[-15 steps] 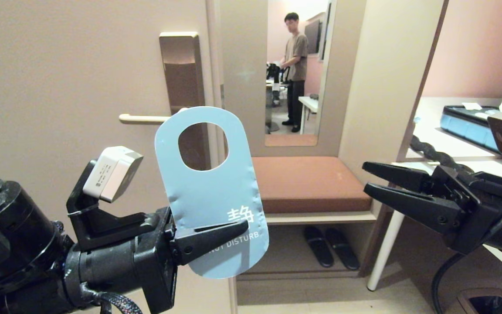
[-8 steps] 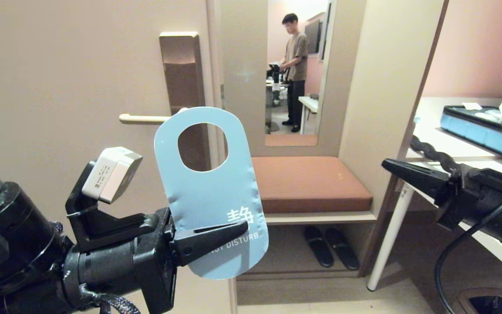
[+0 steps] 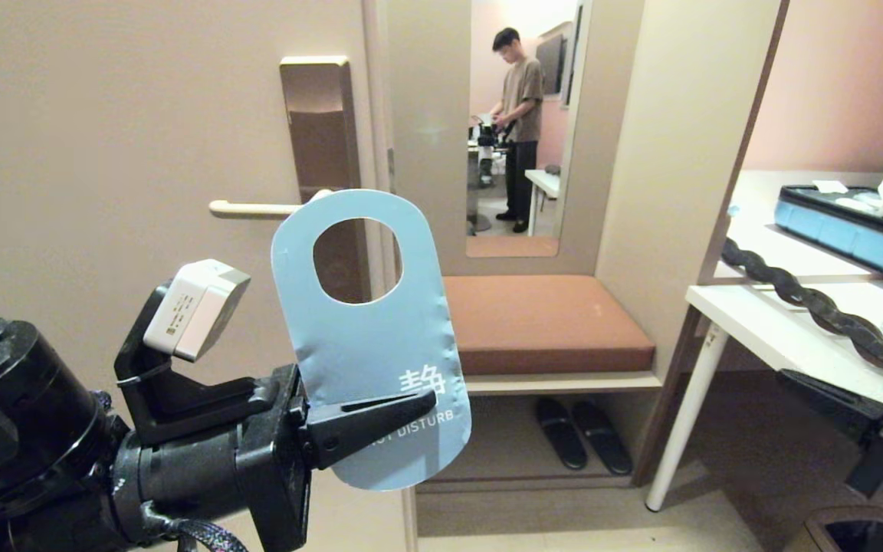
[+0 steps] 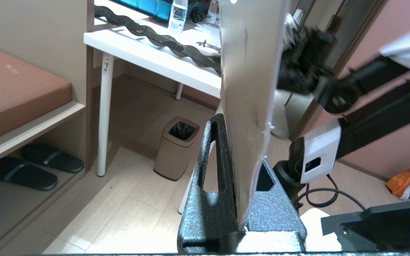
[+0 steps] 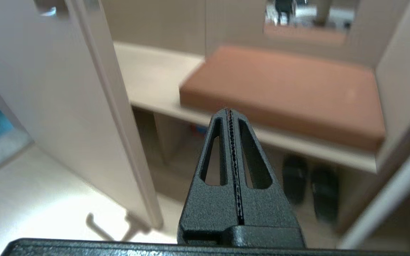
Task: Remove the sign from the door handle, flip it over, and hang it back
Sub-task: Hang the sign back with the other side facing out
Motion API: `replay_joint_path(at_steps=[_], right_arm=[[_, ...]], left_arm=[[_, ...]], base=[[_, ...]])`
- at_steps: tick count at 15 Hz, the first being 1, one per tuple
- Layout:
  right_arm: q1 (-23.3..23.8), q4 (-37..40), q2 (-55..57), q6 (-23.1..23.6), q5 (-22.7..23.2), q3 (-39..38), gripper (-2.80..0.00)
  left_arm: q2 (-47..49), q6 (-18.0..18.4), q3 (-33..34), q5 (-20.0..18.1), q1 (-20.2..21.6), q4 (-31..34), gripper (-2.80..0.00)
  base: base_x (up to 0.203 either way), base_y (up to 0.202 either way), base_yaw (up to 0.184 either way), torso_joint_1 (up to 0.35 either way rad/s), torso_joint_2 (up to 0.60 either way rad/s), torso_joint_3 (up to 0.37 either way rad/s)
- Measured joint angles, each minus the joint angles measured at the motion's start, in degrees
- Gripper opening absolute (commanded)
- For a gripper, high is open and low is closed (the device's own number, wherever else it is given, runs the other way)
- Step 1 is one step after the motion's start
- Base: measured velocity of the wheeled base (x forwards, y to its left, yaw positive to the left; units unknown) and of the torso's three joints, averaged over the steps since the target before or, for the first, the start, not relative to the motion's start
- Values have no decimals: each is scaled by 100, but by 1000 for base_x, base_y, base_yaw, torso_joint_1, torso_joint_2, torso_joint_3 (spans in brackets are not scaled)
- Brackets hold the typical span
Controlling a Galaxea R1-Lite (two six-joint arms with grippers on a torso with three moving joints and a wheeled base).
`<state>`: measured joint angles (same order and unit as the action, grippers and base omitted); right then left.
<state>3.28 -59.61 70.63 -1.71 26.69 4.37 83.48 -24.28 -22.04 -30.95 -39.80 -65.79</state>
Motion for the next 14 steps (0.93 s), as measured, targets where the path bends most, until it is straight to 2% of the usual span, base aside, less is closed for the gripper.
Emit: replay_joint_path(at_steps=[3,8,10,14], right_arm=[[115,748,-788,105,-254,-376,-280],[151,2713,-2303,259,-1330,-435,-280],[156,3457,-2696,294,-1916,-437,-280],[156,4773,-3430,379,-2093,-437,-280]], left_arm=[[-2,30,11,2,0,2,-280],[-2,36,20,0,-10,3,-280],[-2,36,24,-1,-11,3,-280],[0,33,24,0,-10,0,-280]], base=[[0,0,0,0,0,0],[0,0,0,0,0,0],[0,0,0,0,0,0],[0,0,0,0,0,0]])
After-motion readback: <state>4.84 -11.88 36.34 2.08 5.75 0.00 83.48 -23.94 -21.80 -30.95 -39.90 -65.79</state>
